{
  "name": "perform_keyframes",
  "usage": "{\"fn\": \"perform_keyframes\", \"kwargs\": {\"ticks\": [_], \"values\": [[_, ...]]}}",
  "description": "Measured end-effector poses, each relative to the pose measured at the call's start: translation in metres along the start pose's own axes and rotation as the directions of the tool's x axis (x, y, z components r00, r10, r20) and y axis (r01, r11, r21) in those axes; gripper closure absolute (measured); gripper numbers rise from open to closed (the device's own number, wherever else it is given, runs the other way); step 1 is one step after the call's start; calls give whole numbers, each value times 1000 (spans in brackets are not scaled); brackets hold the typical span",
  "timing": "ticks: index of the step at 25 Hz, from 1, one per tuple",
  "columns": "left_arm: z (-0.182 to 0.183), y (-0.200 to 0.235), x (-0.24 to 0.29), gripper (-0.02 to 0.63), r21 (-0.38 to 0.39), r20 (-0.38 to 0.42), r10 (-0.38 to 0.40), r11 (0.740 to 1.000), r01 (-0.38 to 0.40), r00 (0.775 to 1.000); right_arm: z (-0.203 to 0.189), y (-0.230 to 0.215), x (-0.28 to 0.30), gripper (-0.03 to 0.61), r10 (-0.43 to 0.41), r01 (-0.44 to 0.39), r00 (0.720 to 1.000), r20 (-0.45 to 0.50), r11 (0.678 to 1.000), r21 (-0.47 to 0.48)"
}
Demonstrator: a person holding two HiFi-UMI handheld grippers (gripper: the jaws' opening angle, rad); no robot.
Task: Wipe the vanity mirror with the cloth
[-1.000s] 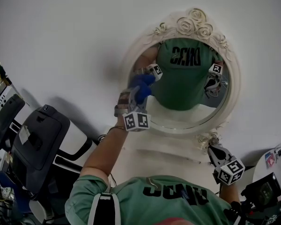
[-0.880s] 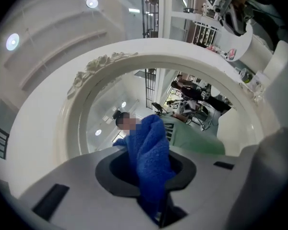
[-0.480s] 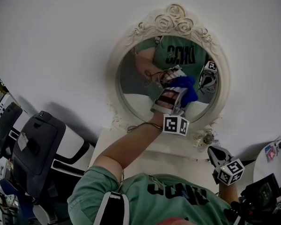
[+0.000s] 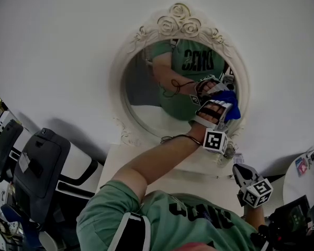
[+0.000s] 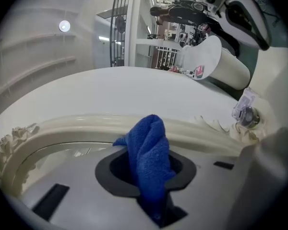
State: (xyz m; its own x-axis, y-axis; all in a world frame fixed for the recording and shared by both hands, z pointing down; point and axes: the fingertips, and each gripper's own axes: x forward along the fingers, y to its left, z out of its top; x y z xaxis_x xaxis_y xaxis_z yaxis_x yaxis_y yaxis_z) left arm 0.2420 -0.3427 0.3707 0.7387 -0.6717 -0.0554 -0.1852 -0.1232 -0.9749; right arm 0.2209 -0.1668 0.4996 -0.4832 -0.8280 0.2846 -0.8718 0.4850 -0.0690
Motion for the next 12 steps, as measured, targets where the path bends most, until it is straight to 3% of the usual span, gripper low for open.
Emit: {"fn": "perform_keyframes", "kwargs": {"ticks": [4,7,9,12], "values": [[-29,20,-36,520,-68,-19,38,997,-39,999,7,6,4,566,10,-10,1000,8,1000,-10],[-96,41,-87,520,-128,-123,103,985,-119,987,10,13,10,566,26,-26,1000,1,999,-24],[-157,50,-128,520,-163,-241,133,971,-175,961,12,18,16,566,38,-38,999,-7,999,-33],[-246,52,-185,520,-191,-430,143,951,-244,892,19,24,28,566,61,-61,998,-11,997,-50]]}}
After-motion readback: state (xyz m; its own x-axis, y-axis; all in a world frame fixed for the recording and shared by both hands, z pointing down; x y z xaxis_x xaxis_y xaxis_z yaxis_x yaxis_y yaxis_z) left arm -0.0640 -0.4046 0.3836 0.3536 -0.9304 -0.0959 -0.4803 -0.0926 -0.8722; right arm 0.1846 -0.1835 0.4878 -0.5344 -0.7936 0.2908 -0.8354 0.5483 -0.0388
